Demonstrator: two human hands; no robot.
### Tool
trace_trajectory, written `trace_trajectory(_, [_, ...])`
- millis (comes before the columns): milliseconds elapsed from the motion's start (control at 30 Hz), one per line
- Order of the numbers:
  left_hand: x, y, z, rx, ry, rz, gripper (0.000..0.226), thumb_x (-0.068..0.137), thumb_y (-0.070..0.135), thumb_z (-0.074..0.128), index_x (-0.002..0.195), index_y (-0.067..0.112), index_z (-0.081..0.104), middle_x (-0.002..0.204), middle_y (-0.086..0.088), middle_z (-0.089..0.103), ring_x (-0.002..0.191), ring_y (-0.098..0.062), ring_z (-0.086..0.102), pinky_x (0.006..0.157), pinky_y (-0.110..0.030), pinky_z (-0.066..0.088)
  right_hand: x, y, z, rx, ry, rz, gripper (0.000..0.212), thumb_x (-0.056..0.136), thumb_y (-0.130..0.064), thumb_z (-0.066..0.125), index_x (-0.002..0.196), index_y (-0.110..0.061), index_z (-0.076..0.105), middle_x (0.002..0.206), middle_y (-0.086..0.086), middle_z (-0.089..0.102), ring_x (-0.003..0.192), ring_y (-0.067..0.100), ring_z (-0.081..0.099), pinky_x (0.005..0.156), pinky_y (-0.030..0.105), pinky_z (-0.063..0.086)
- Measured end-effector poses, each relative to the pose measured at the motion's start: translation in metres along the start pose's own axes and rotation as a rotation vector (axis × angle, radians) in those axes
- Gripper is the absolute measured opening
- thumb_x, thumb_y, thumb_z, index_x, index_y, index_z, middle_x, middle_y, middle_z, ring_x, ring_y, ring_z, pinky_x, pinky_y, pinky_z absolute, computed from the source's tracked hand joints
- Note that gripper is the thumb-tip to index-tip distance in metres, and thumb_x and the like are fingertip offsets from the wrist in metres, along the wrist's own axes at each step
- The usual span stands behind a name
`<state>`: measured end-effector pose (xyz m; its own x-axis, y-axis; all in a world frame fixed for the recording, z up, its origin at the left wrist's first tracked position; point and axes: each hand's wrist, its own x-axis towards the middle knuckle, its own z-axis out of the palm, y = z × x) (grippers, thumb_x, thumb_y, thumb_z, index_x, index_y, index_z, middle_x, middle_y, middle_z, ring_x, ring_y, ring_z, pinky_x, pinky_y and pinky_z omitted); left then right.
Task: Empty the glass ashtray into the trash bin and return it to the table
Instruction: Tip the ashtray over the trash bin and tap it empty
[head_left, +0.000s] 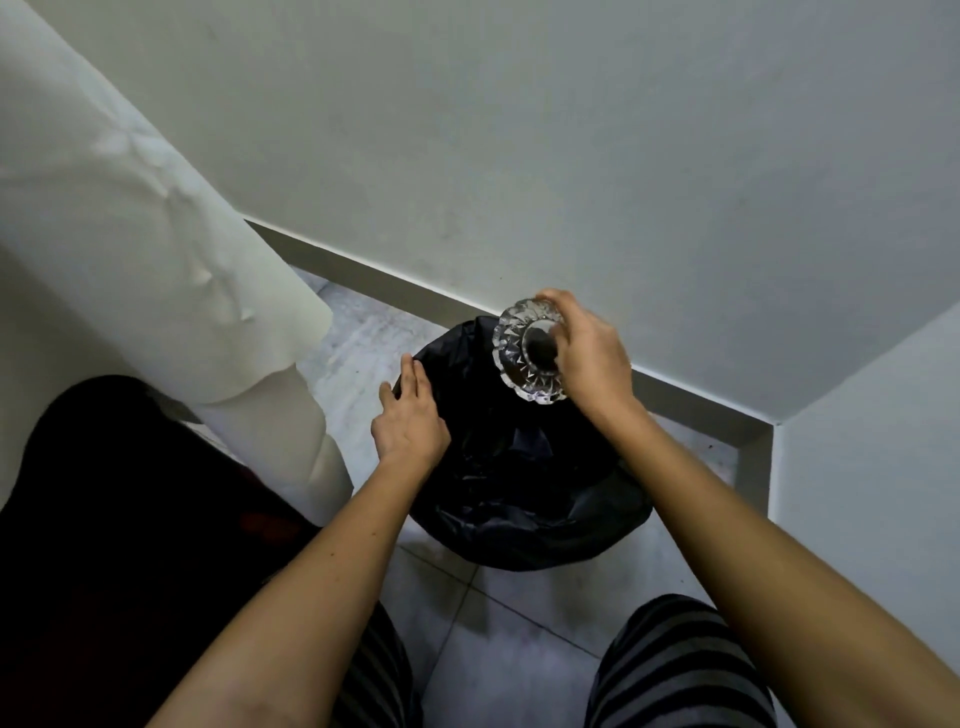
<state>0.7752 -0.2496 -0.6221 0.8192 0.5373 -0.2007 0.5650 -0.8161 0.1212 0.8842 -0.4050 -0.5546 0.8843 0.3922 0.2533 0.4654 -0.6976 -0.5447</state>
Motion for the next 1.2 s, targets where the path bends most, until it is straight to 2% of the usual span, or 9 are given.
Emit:
trace_trajectory(100, [-0.002, 0.0, -0.004, -0.032, -0.034, -0.023, 0.077, 0.093, 0.019, 0.049, 0.152, 0.012, 0.0, 0.162, -0.005, -0.007, 0.141, -0.036, 0.021, 0.088, -0.042, 0.049, -0.001, 0.001, -0.003, -0.017, -0.096, -0.003, 0.054, 0.09, 0.004, 0.045, 0.133, -0.028, 0.046, 0.118, 0.014, 0.063, 0.104, 0.034, 0.058, 0.084, 0.041, 0.05])
trace_trajectory(233, [0.002, -0.001, -0.007, -0.021, -0.037, -0.025, 0.083, 0.089, -0.001, 0.053, 0.152, 0.011, 0.0, 0.161, -0.008, -0.003, 0.135, -0.039, 0.032, 0.086, -0.04, 0.051, 0.002, 0.001, -0.014, -0.048, -0.078, -0.072, 0.051, 0.084, 0.009, 0.049, 0.129, -0.013, 0.054, 0.122, 0.016, 0.063, 0.11, 0.035, 0.058, 0.094, 0.046, 0.048])
trace_trajectory(400, [0.003, 0.004, -0.003, -0.074, 0.056, -0.005, 0.087, 0.082, -0.01, 0.059, 0.15, 0.007, 0.007, 0.157, -0.008, 0.013, 0.128, -0.036, 0.038, 0.08, -0.04, 0.052, -0.008, 0.0, -0.019, -0.115, 0.02, -0.207, 0.04, 0.084, 0.003, 0.057, 0.122, -0.009, 0.058, 0.108, 0.017, 0.065, 0.09, 0.041, 0.064, 0.075, 0.048, 0.055])
trace_trajectory(500, [0.0, 0.005, 0.005, -0.082, 0.107, 0.014, 0.087, 0.082, -0.012, 0.059, 0.149, 0.007, 0.008, 0.158, -0.006, 0.012, 0.132, -0.035, 0.034, 0.078, -0.039, 0.053, -0.013, 0.0, -0.022, -0.185, 0.075, -0.323, 0.03, 0.089, -0.002, 0.057, 0.118, -0.007, 0.062, 0.1, 0.019, 0.066, 0.079, 0.044, 0.064, 0.062, 0.051, 0.056])
trace_trajectory(800, [-0.001, 0.012, 0.017, -0.112, 0.194, -0.009, 0.083, 0.084, -0.008, 0.057, 0.15, 0.01, 0.009, 0.159, -0.007, 0.011, 0.13, -0.032, 0.037, 0.071, -0.04, 0.055, -0.012, 0.002, -0.036, -0.327, 0.131, -0.395, 0.028, 0.086, 0.0, 0.061, 0.113, -0.007, 0.065, 0.092, 0.019, 0.066, 0.076, 0.04, 0.063, 0.053, 0.048, 0.057])
trace_trajectory(933, [0.002, 0.012, 0.019, -0.105, 0.134, 0.02, 0.084, 0.088, 0.004, 0.054, 0.152, 0.014, 0.001, 0.162, -0.01, -0.002, 0.145, -0.035, 0.014, 0.093, -0.043, 0.05, -0.008, 0.003, -0.035, -0.352, 0.169, -0.286, 0.026, 0.087, -0.004, 0.061, 0.112, -0.009, 0.065, 0.091, 0.017, 0.065, 0.076, 0.038, 0.063, 0.05, 0.045, 0.054])
trace_trajectory(1033, [0.0, 0.012, 0.019, -0.037, 0.11, 0.029, 0.078, 0.092, 0.021, 0.049, 0.152, 0.013, 0.0, 0.161, -0.014, -0.002, 0.147, -0.036, 0.009, 0.112, -0.048, 0.03, -0.013, 0.009, -0.032, -0.584, 0.109, -0.492, 0.033, 0.078, -0.004, 0.071, 0.109, -0.016, 0.067, 0.084, 0.008, 0.067, 0.065, 0.029, 0.064, 0.035, 0.033, 0.051])
trace_trajectory(1100, [0.0, 0.011, 0.02, -0.004, 0.105, 0.029, 0.074, 0.094, 0.028, 0.045, 0.152, 0.012, 0.001, 0.161, -0.016, 0.0, 0.147, -0.036, 0.006, 0.115, -0.05, 0.021, -0.015, 0.012, -0.032, -0.627, 0.119, -0.541, 0.041, 0.075, -0.004, 0.07, 0.112, -0.02, 0.067, 0.084, 0.004, 0.069, 0.061, 0.026, 0.064, 0.032, 0.028, 0.046])
trace_trajectory(1200, [-0.002, 0.009, 0.019, 0.022, 0.099, 0.043, 0.071, 0.095, 0.031, 0.04, 0.152, 0.012, 0.001, 0.161, -0.015, 0.0, 0.148, -0.035, 0.003, 0.116, -0.052, 0.016, -0.011, 0.009, -0.036, -0.524, 0.148, -0.533, 0.046, 0.079, -0.003, 0.05, 0.118, -0.023, 0.066, 0.087, 0.006, 0.071, 0.057, 0.028, 0.064, 0.035, 0.031, 0.049])
